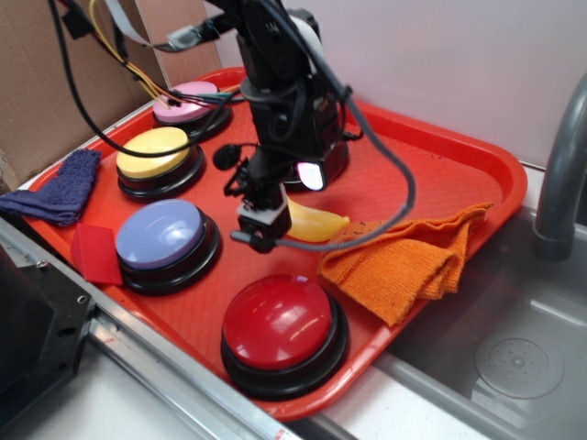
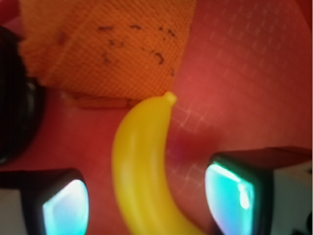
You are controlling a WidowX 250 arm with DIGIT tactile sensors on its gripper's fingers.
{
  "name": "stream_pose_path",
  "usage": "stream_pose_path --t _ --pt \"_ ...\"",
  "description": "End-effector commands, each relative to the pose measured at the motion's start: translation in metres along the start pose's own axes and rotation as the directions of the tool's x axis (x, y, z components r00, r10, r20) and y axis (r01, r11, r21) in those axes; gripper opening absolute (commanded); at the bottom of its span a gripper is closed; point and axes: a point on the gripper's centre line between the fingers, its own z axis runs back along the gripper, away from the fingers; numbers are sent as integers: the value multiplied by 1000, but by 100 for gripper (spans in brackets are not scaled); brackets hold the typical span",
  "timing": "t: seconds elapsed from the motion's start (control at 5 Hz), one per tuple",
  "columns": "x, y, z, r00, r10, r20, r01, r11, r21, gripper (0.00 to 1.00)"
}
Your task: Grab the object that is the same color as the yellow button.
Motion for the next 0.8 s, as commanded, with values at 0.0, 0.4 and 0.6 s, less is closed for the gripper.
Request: stream_pose_path --t 0.0,0.4,0.6 --pt "0 -5 -9 997 -65 30 65 998 9 100" --pt "-8 1 -6 991 -80 105 83 996 -24 0" --pt "-8 2 0 991 -68 116 72 997 -30 0"
